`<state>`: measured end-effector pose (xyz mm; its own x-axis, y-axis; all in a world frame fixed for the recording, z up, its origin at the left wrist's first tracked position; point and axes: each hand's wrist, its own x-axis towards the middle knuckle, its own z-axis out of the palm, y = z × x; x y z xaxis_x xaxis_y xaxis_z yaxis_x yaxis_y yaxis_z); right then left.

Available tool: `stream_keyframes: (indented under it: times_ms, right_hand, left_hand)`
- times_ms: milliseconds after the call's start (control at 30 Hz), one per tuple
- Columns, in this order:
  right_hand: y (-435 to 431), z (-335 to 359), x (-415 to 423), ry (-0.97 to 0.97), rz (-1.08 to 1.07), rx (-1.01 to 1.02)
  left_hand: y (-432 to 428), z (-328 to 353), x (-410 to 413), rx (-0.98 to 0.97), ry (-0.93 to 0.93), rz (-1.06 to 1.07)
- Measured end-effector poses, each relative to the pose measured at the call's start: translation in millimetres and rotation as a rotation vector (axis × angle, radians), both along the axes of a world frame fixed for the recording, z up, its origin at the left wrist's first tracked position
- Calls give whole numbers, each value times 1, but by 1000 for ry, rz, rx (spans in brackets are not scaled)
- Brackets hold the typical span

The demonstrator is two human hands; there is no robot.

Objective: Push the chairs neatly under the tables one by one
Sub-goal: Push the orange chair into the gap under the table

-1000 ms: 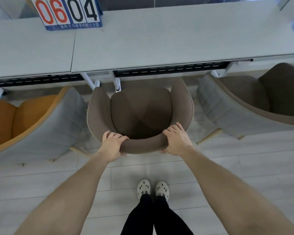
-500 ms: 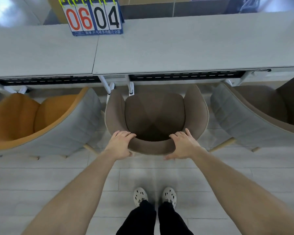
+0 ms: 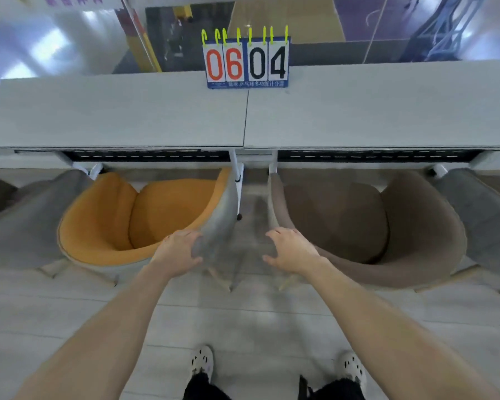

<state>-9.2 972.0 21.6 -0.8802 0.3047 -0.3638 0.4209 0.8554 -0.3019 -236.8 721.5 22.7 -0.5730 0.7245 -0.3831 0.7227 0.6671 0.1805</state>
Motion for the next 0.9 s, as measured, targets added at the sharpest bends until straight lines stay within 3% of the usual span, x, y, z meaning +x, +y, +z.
stream_keyframes:
  times_ms: [333,633,900]
  right_hand:
    - [-166,4,-127,-60,-98,-75]
    - [-216,-13,-180,8,-2,-67]
    - [-248,-33,-226,-60,70,-7]
  left_hand:
    - [-153,8,-135,-165,-86,-31]
    - [-202,-8,-172,-184,-26,-60]
    - [-222,-29,-214,-163,24,-183]
